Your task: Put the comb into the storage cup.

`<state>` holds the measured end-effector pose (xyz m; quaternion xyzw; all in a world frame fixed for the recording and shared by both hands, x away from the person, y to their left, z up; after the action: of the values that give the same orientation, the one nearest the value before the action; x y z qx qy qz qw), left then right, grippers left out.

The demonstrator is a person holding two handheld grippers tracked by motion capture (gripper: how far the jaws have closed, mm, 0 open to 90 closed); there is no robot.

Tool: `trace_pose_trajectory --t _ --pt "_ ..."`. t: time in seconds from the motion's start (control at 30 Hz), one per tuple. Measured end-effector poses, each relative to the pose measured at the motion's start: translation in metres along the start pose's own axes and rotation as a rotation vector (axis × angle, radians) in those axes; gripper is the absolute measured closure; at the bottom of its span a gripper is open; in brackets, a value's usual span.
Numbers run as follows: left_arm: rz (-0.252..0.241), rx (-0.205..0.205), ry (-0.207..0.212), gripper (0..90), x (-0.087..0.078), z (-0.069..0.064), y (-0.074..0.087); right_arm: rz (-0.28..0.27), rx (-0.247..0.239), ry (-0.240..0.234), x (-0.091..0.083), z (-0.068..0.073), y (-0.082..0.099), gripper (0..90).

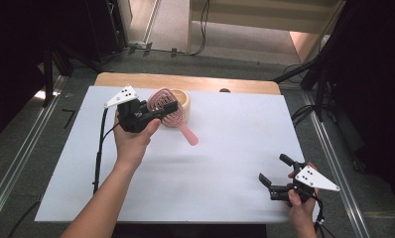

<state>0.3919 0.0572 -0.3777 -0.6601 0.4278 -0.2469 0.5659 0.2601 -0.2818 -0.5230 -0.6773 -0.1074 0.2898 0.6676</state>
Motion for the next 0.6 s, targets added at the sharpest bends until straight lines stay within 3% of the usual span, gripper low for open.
trace_pose_trajectory --t 0.6 --pt "-0.002 -0.009 -0.012 63.4 0.011 0.011 -0.007 0.001 0.015 -0.005 0.0 -0.002 0.002 0.0"
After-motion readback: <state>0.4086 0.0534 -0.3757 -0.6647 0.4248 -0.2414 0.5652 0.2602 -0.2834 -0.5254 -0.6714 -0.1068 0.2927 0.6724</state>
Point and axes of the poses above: each handheld gripper's, and its own axes: x roughly forward along the jaws, y roughly out of its underside, z roughly to its left, the point moved 8 cm from there along x, roughly forward along the jaws, and after that the axes turned 2 degrees about x, right-handed, at the moved point
